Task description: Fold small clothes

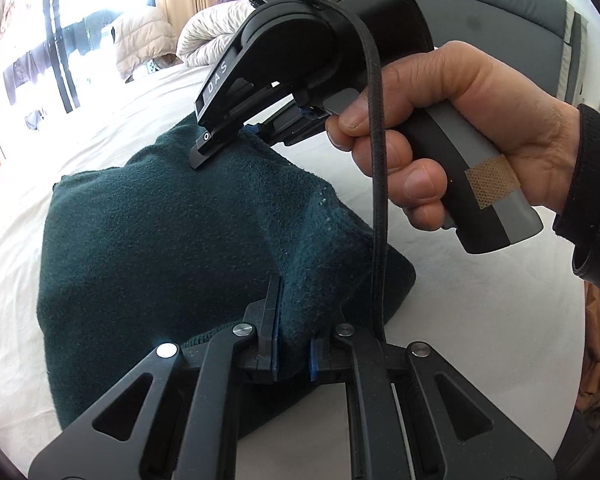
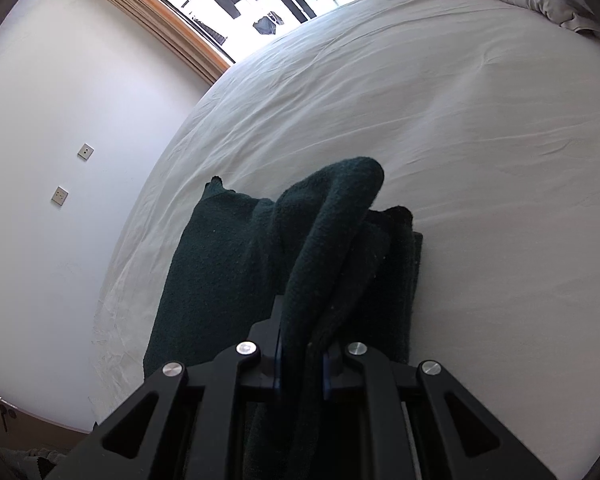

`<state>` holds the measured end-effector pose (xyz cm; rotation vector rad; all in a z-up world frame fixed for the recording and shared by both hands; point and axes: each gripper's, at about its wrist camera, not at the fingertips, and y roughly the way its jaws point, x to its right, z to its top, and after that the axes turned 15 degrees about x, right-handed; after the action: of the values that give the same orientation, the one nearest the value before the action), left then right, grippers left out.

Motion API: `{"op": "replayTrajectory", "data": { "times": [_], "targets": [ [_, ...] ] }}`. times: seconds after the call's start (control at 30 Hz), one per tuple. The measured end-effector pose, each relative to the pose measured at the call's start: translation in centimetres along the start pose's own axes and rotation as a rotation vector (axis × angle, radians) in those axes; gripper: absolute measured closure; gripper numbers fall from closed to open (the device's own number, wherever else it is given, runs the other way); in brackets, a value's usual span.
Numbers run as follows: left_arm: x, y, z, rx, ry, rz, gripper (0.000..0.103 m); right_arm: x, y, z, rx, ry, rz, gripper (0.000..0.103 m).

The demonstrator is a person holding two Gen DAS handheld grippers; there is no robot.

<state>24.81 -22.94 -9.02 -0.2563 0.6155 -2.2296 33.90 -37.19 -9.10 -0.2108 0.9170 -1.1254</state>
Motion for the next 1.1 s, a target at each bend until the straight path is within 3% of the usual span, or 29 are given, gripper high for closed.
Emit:
{"op": "replayTrajectory", "data": {
  "times": [0.13,0.2,0.33,0.4,0.43,0.57,0.67,0.83,0.9,0.97,1.1],
  "targets": [
    [-0.1,0.9,1.1,-0.008,-0.017,0.010,0.094,1.0,1.4,-0.6,-0.012,0.033,-0.013,0.088],
    [-0.6,3.0,3.3,-0.011,-0.029,0.007,0.090,1.8,1.3,-0.7,-0.008,0.062,-0.009,0.087],
    [-1.6,0.9,2.9,0.022,-0.073,-0.050,0.072,1.6,1.1,-0.6,-0.003,0.048,-0.018,0.086],
    [-2.2,-0.4,2.8,0.038,-0.096,-0.075,0.059,1.4,1.1,-0.6,-0.007,0.052,-0.019,0.085],
    [-2.5,-1.3,2.8,0.057,-0.106,-0.091,0.048,1.5,1.0,-0.7,-0.011,0.062,-0.015,0.085],
    [-4.6,-6.3,1.9,0.136,-0.141,-0.124,0.042,2.7,-1.4,-1.5,-0.037,0.088,0.022,0.074],
    [-7.4,-9.3,1.7,0.201,-0.160,-0.070,0.036,2.4,-3.5,-3.2,-0.052,0.106,0.066,0.068],
    [-13.6,-9.8,2.4,0.186,-0.211,0.039,0.036,1.1,-4.9,-6.7,-0.111,0.081,0.045,0.068],
    [-15.7,-10.0,2.9,0.175,-0.215,0.093,0.036,0.8,-5.4,-7.4,-0.108,0.047,-0.004,0.084],
    [-17.9,-9.5,3.0,0.159,-0.211,0.132,0.036,1.4,-5.8,-7.7,-0.091,0.082,-0.014,0.091],
    [-21.2,-7.5,1.5,0.028,-0.234,0.139,0.036,2.3,-6.6,-9.0,-0.047,0.129,-0.027,0.094]
  ]
}}
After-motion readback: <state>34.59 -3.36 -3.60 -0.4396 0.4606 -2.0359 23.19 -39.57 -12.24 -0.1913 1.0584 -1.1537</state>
